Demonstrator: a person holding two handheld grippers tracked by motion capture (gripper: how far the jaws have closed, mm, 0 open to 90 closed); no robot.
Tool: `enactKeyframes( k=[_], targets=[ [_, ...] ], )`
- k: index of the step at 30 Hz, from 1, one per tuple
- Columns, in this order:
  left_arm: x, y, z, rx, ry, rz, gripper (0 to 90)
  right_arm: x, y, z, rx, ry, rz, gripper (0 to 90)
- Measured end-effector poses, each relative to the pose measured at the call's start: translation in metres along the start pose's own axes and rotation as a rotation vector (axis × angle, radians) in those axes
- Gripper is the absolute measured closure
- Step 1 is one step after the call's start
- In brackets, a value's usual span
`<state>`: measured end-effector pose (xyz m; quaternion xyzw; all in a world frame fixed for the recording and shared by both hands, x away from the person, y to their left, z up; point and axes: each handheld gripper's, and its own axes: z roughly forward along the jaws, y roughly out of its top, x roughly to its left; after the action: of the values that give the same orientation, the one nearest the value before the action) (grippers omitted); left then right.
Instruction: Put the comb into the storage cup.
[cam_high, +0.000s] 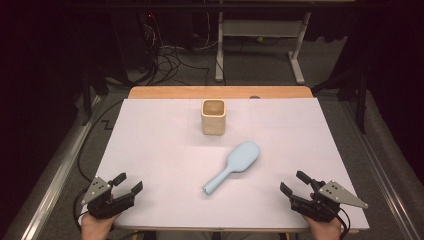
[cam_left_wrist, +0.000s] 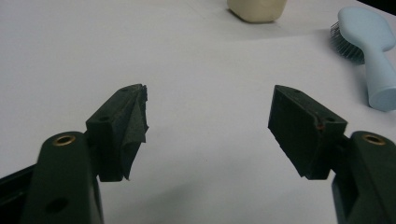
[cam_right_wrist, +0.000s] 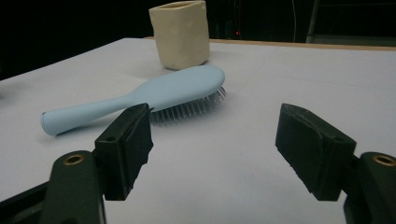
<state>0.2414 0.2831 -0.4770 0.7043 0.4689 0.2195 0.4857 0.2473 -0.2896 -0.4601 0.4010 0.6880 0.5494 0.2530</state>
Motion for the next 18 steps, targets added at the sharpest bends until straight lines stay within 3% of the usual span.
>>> enactKeyframes(
  k=[18],
  targets=[
    [-0.001, 0.0, 0.0, 0.004, -0.006, 0.008, 29.0, 0.012, 0.004, 0.014, 0.005, 0.044, -0.015, 28.0]
  ],
)
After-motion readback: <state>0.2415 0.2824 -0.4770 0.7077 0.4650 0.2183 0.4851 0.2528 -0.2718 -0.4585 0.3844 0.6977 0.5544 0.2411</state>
